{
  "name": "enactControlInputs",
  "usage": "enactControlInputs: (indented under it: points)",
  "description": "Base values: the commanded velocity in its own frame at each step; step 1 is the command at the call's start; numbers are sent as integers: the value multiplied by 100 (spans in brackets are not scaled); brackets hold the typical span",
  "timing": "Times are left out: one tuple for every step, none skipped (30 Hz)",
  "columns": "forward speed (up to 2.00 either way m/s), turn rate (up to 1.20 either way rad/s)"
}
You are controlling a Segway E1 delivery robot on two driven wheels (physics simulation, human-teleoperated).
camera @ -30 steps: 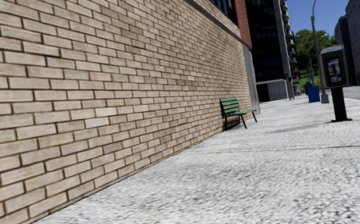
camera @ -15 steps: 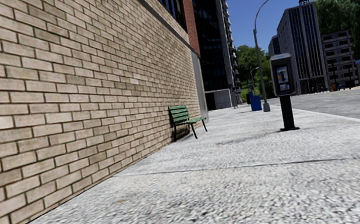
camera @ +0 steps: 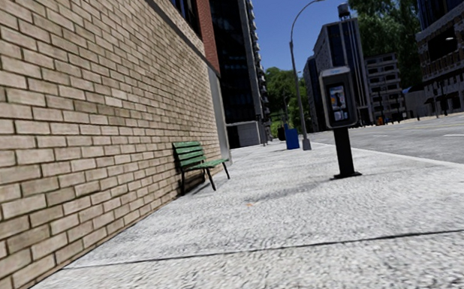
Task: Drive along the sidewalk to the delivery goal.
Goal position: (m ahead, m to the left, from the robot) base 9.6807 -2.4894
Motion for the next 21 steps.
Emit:
enactControlInputs:
  points:
    - [154,-15]
    - [154,-30]
    - [154,-100]
    - [154,-109]
    - [154,-109]
    - [154,-112]
    - [154,-25]
    - [154,-25]
    - [154,-12]
    - [154,-1]
    - [154,0]
    - [154,0]
    - [154,0]
    - [154,0]
    - [154,0]
    - [154,0]
    - [153,0]
    - [149,0]
    - [147,-27]
    - [127,-64]
    - [122,-120]
